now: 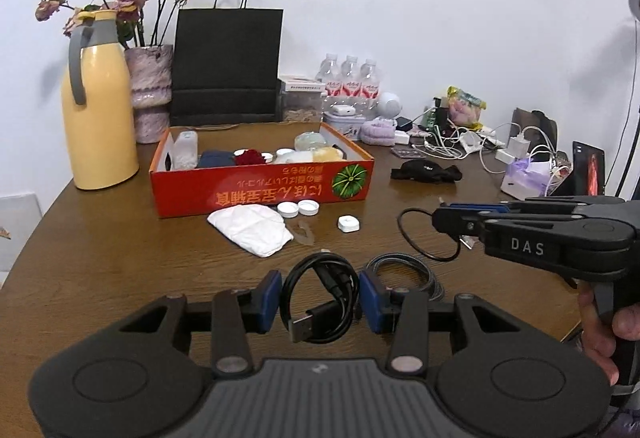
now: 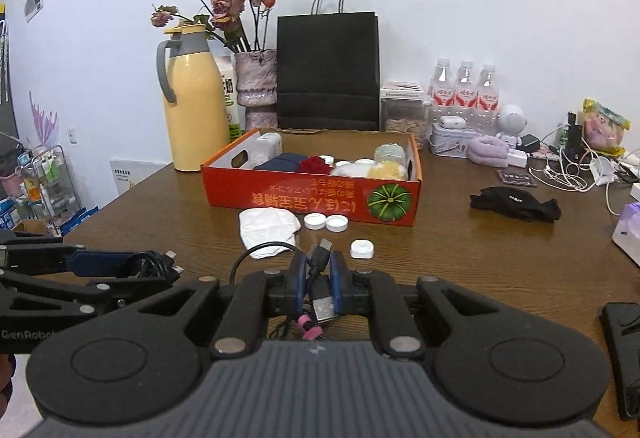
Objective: Organize objects
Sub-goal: 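Carry the black cable into the box and open both tools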
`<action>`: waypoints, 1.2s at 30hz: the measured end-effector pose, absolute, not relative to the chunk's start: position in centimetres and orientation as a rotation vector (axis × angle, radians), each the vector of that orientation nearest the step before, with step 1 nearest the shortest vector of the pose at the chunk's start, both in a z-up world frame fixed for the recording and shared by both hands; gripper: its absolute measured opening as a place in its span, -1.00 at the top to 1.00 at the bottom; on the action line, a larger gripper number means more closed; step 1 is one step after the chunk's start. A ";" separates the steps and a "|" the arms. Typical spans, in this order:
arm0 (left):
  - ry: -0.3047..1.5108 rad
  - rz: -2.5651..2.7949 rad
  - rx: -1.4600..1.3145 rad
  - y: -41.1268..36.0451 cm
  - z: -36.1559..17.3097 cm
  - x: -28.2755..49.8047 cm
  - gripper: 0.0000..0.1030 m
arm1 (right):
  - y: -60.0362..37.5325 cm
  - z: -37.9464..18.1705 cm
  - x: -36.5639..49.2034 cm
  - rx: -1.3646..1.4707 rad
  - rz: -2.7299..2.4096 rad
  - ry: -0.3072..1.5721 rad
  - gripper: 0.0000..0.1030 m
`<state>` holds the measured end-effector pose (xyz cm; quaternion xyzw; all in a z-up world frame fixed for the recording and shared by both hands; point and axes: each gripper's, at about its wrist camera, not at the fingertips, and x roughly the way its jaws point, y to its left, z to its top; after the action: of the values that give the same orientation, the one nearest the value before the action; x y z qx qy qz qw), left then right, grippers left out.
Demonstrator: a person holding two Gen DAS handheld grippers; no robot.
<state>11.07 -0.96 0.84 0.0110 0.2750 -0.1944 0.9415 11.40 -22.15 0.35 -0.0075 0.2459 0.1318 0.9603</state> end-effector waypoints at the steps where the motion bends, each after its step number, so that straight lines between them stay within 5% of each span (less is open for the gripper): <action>1: 0.561 -0.396 0.029 -0.9 0.9 11.3 0.20 | -22.2 0.3 11.8 -0.012 0.270 0.499 0.75; 15: 0.736 -0.391 0.078 -3.8 5.6 35.8 0.20 | -21.7 6.3 36.1 -0.027 0.342 0.577 0.75; 26: 0.914 -0.361 0.045 -5.8 -1.3 47.1 0.20 | -16.7 -1.9 54.6 -0.080 0.237 0.844 0.73; 29: 0.909 -0.366 0.036 -5.6 -1.6 47.1 0.19 | -16.5 -3.5 55.2 -0.068 0.225 0.852 0.16; 36: 0.842 -0.345 0.014 -4.4 1.2 45.2 -0.14 | -18.7 -0.3 51.7 -0.014 0.238 0.786 -0.06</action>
<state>45.23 -4.36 1.24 0.0068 0.4066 -0.1667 0.8982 51.74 -18.74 -0.32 -0.0068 0.3822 0.1157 0.9168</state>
